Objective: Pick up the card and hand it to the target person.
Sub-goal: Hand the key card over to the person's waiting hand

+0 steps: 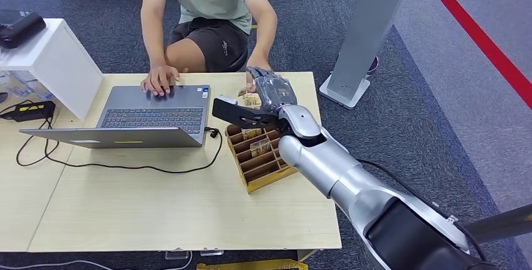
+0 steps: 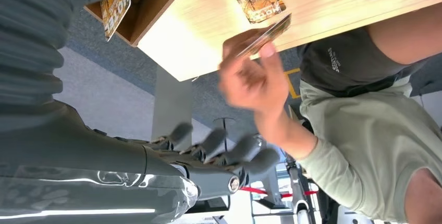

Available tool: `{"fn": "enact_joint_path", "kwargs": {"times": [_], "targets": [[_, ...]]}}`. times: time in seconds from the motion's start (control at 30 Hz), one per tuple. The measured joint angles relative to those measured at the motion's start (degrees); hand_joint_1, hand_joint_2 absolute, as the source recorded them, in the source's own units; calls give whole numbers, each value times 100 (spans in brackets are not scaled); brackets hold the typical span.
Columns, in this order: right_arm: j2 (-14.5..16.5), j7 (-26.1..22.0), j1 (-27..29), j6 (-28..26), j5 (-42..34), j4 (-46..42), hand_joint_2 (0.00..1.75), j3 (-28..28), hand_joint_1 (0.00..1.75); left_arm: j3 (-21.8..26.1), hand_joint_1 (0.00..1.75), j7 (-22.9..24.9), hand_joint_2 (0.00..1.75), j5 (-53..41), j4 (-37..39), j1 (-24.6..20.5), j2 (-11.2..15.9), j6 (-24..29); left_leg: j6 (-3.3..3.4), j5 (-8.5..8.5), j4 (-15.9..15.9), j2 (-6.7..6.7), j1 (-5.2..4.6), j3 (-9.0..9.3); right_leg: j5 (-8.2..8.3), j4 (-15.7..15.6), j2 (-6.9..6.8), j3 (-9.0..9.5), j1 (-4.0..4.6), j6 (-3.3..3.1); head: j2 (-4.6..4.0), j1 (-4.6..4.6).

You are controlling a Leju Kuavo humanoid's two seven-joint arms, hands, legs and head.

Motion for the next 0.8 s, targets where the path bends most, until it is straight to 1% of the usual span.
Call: {"fn": "enact_joint_path", "kwargs": {"times": [0.1,0.2,0.3,0.4,0.47,0.57,0.7,0.8], "targets": [[-55,81,-12,-97,-43,-53,175,-10,0,-7,0,5,0,44,0,1,1,32,0,0,1,1,0,2,0,0,1,0,0,0,0,-2],[-224,243,8,-186,-108,-351,175,-71,0,-13,0,20,0,98,1,9,1,58,0,0,3,1,0,5,0,-1,2,-1,0,0,0,-2],[-489,358,153,-343,-271,-881,175,-221,0,-14,0,30,0,164,0,23,1,82,0,0,4,1,-1,8,0,-3,3,1,0,0,0,1],[-823,266,515,-538,-654,-1618,175,-457,0,-14,0,36,0,240,0,39,-1,110,0,-1,5,0,-1,10,0,-6,2,3,0,0,0,0],[-1060,30,856,-638,-1082,-2157,175,-659,0,-14,0,36,0,290,0,52,-1,125,1,-2,6,0,-1,11,0,-8,2,3,0,0,0,4],[-1397,-483,1486,-708,-1902,-2912,175,-977,0,-11,0,38,0,333,1,65,1,134,0,-5,5,-1,0,16,0,-13,3,7,0,1,0,-3],[-1823,-1334,2679,-692,-2830,-3901,175,-1472,0,-10,0,37,0,337,1,90,7,132,1,-12,4,-4,1,20,-4,-18,-1,15,1,3,0,2],[-2006,-1952,3600,-627,-3160,-4433,175,-1803,0,-10,0,31,0,323,1,99,29,120,-1,-18,3,-2,2,17,-5,-18,3,15,1,3,0,1]]}}
